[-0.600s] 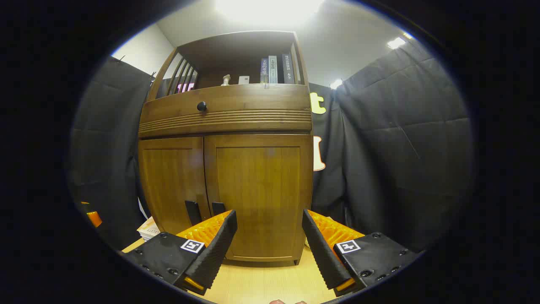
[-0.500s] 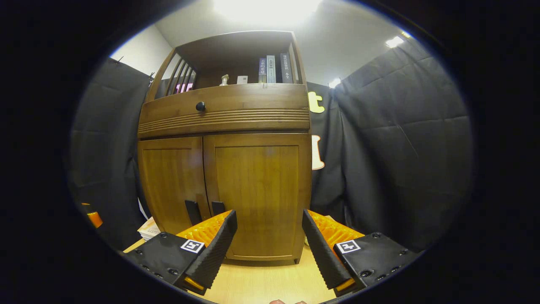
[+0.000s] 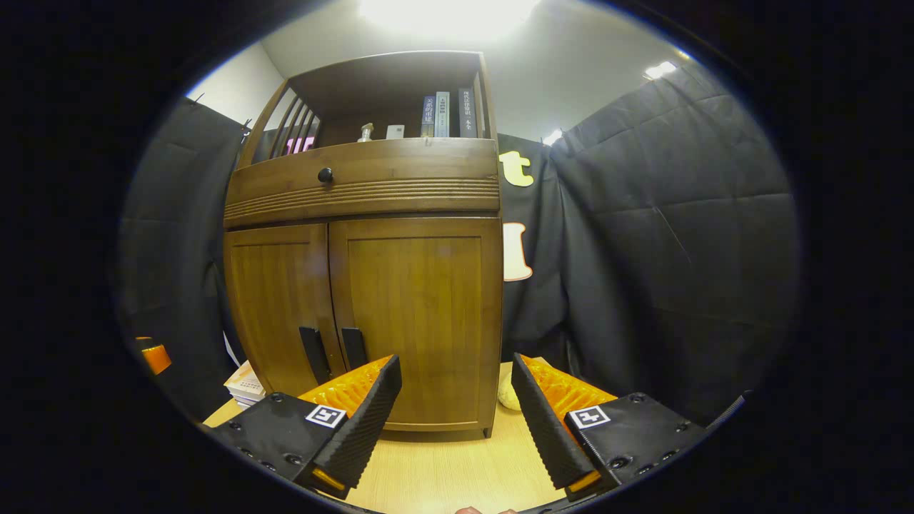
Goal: Open the right door of the double-door shoe cabinet with the right hand, and open the left door with the left hand.
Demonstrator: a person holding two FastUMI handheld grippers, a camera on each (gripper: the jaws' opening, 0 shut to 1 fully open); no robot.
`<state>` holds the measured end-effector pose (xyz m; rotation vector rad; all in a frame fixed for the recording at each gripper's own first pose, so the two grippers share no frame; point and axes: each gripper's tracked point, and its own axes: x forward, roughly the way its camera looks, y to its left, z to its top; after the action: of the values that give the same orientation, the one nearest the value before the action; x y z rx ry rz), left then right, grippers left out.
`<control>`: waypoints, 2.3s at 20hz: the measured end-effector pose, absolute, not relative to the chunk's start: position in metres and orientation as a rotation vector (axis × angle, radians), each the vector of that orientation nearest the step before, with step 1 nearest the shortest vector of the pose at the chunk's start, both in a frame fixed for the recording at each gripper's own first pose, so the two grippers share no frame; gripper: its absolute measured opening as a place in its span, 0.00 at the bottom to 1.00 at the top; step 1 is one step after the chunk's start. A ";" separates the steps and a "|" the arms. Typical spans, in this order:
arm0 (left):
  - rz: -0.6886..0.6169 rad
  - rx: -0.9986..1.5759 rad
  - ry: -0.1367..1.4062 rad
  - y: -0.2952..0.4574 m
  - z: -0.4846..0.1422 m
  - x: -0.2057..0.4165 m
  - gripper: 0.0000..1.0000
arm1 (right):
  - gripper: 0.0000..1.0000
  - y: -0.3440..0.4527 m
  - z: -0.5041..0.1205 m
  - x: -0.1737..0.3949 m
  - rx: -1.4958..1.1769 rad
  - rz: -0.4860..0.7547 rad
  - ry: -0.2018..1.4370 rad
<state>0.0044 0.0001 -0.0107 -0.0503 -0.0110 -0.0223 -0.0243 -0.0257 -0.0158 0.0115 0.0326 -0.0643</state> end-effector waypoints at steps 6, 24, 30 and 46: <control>0.017 -0.068 0.015 0.004 -0.026 0.004 0.96 | 0.97 -0.024 -0.020 -0.024 0.024 -0.068 0.052; 0.275 -0.134 0.082 0.080 -0.098 -0.074 0.96 | 0.94 0.060 0.000 0.050 0.057 0.089 0.028; 0.358 -0.109 0.104 0.089 -0.108 -0.107 0.96 | 0.96 0.088 -0.008 0.089 0.049 0.127 0.040; 0.503 -0.122 0.134 0.083 -0.111 -0.112 0.95 | 0.95 0.128 -0.084 0.169 -0.062 0.186 0.169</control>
<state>-0.1118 0.0829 -0.1107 -0.1221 0.1336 0.5034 0.1688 0.1283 -0.0836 -0.0615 0.1693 0.1862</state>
